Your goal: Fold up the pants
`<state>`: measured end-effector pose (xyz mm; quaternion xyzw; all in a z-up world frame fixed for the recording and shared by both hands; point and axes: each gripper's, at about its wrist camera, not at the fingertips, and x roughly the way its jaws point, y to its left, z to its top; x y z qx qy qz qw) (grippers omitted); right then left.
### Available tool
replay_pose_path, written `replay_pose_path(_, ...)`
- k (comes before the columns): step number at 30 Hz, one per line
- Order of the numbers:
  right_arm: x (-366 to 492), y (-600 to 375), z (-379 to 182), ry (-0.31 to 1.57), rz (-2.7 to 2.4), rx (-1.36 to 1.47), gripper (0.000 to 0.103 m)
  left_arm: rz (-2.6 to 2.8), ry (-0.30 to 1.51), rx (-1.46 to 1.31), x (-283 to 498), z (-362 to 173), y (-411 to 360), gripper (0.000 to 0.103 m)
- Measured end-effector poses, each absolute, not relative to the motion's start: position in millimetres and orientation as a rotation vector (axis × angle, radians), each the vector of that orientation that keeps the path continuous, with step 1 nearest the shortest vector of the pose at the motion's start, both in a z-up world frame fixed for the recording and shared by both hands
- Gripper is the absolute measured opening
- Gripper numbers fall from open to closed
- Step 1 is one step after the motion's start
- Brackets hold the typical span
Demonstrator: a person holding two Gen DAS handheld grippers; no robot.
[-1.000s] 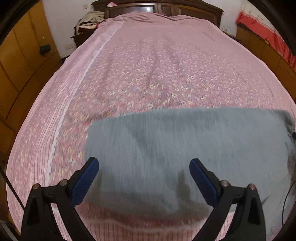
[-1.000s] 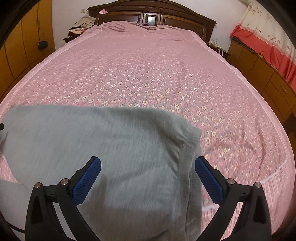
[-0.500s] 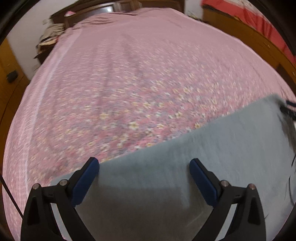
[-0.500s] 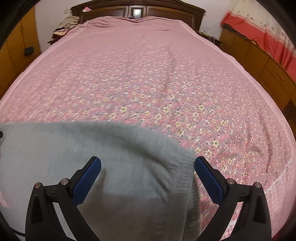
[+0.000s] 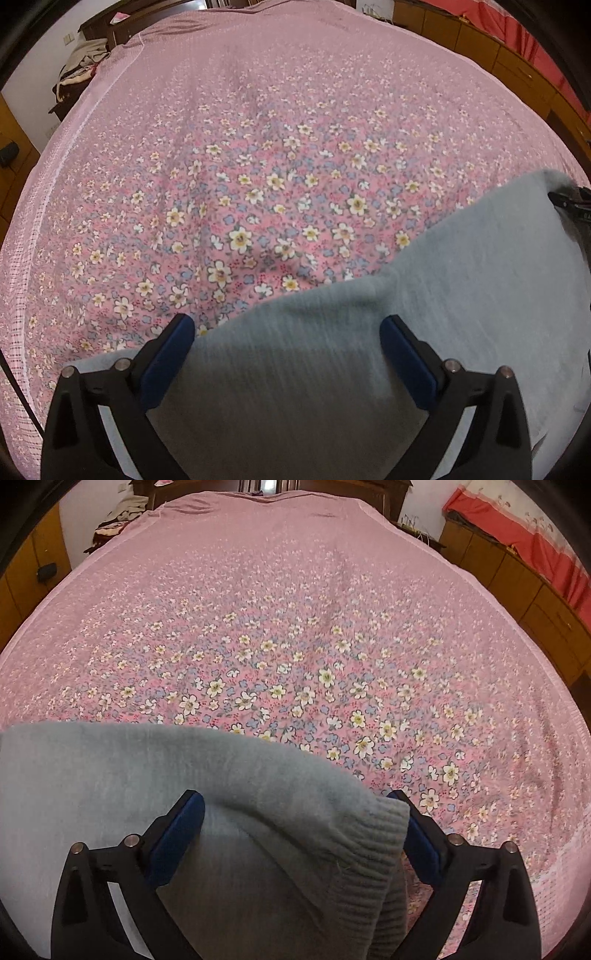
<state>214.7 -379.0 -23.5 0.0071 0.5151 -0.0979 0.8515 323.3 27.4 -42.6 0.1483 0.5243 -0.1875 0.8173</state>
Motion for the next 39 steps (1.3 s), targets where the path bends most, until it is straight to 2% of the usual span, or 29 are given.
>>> replay_pose_path(7, 218.3, -386.4, -31.8, 1.104, -0.184, 0.045, 0.100, -0.362, 1.133, 0.273, 322.9, -53.6, 28.7, 0.102)
replay_pose_path(10, 225.2, -392.1, -31.8, 1.095, -0.168, 0.047, 0.093, -0.341, 1.123, 0.297, 317.5, -51.6, 23.3, 0.093)
replay_pose_path(12, 227.0, -390.0, -28.1, 1.082, -0.147, 0.031, 0.081, -0.351, 1.101, 0.324, 307.7, -46.1, 13.1, 0.074)
replay_pose_path(13, 228.3, -389.3, -26.7, 1.078, -0.138, 0.019, 0.078, -0.358, 1.090, 0.337, 302.9, -44.0, 9.6, 0.068)
replay_pose_path(15, 226.7, -383.2, -24.3, 1.070, -0.112, -0.010, 0.063, -0.363, 1.079, 0.347, 298.2, -43.2, 3.6, 0.046)
replay_pose_path(16, 226.7, -380.9, -23.7, 1.069, -0.104, -0.017, 0.059, -0.346, 1.074, 0.348, 296.8, -42.6, 2.4, 0.041)
replay_pose_path(18, 227.2, -377.9, -22.8, 1.073, -0.077, -0.016, 0.042, -0.312, 1.077, 0.336, 296.3, -40.1, 4.0, 0.016)
replay_pose_path(19, 226.6, -375.9, -22.8, 1.075, -0.064, -0.013, 0.039, -0.303, 1.088, 0.309, 296.7, -38.0, 6.6, 0.011)
replay_pose_path(21, 225.6, -373.4, -20.5, 1.080, -0.047, -0.020, 0.029, -0.294, 1.106, 0.225, 298.9, -34.1, 16.7, 0.009)
replay_pose_path(24, 220.0, -372.1, -15.7, 1.073, -0.044, -0.035, 0.026, -0.298, 1.094, 0.194, 294.9, -23.0, 22.4, 0.008)
replay_pose_path(32, 196.7, -377.1, 3.7, 1.025, -0.023, 0.007, 0.024, -0.304, 1.108, 0.188, 268.2, 0.9, 17.7, 0.007)
replay_pose_path(39, 170.3, -368.9, 24.8, 1.011, 0.005, 0.061, 0.024, -0.319, 1.051, 0.105, 226.7, 35.8, 34.4, 0.007)
